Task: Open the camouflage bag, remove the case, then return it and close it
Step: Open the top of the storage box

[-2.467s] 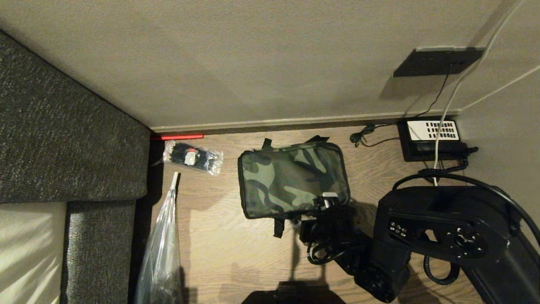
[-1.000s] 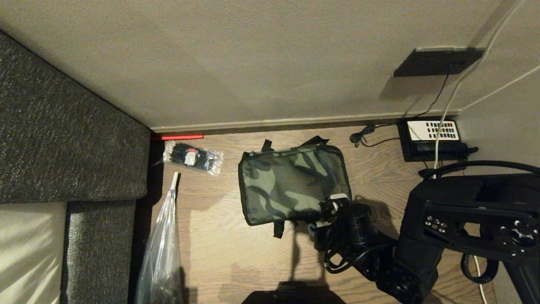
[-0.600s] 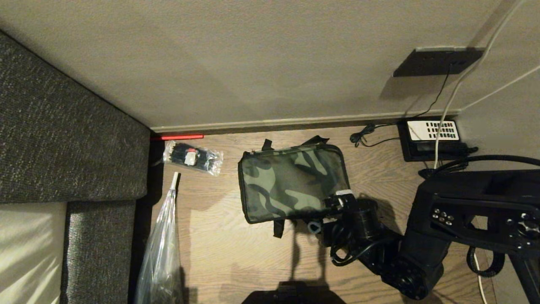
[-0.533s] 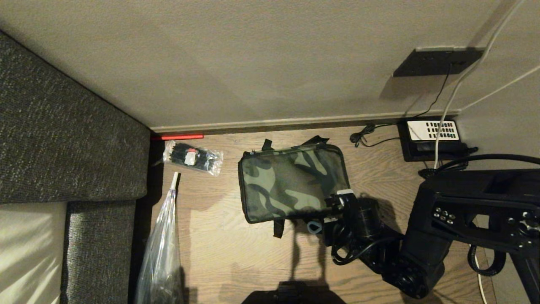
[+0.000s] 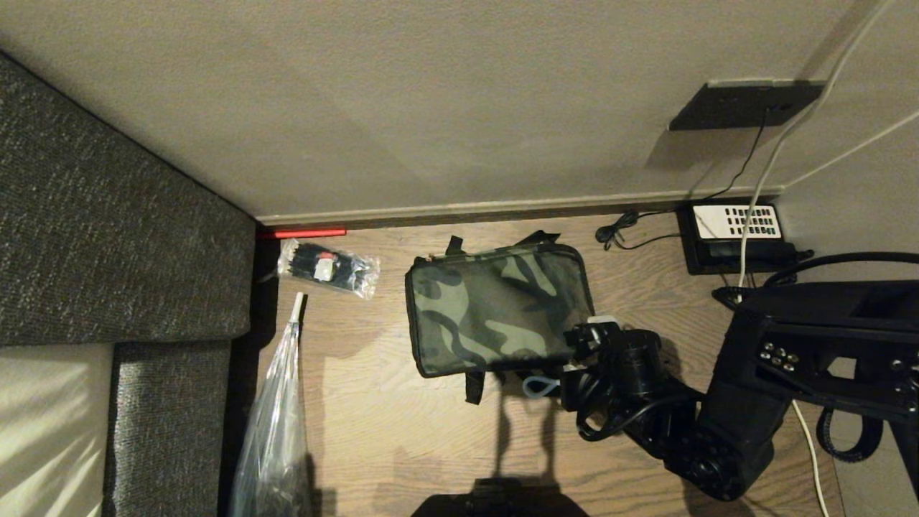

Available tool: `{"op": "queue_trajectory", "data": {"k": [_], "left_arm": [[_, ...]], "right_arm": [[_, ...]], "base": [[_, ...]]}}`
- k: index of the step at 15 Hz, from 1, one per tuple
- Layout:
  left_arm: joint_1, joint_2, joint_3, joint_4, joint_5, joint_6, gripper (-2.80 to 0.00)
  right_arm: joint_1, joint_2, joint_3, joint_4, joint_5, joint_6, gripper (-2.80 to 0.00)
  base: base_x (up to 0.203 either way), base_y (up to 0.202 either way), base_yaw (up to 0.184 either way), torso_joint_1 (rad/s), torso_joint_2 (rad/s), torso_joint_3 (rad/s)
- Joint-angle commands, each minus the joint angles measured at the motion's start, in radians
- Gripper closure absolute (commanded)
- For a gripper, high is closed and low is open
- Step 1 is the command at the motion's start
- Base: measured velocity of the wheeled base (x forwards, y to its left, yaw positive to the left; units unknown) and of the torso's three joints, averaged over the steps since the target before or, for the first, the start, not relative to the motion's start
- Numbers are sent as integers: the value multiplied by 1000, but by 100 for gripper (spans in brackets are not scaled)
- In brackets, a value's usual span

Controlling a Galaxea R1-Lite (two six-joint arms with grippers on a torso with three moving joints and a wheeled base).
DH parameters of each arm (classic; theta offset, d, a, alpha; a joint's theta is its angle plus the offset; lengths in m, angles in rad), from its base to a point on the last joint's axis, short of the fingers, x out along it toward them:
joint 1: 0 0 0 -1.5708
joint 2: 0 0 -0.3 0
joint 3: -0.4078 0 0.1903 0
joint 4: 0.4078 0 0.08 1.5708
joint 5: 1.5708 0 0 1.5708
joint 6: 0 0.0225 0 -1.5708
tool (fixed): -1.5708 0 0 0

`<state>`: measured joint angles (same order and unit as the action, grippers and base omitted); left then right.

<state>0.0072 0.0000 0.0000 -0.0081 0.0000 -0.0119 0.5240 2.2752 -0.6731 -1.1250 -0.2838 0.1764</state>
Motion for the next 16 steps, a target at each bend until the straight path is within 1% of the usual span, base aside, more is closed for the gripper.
{"op": "queue_trajectory", "data": {"k": [1,9,13,16], "left_arm": [[0,0,2,0,0,0,0],[0,0,2,-1,0,0,0],[0,0,2,0,0,0,0],[0,0,2,0,0,0,0]], "right_arm": [[-19,-14,18,-1,-1,-2,0],[-80,-38,40,2,0,-4,0],[-111,-39,33,-1,-5,-57,0],[-111,-40,27,-1,-5,-60,0]], "base": [[0,0,0,0,0,0],[0,0,0,0,0,0],[0,0,0,0,0,0],[0,0,0,0,0,0]]}}
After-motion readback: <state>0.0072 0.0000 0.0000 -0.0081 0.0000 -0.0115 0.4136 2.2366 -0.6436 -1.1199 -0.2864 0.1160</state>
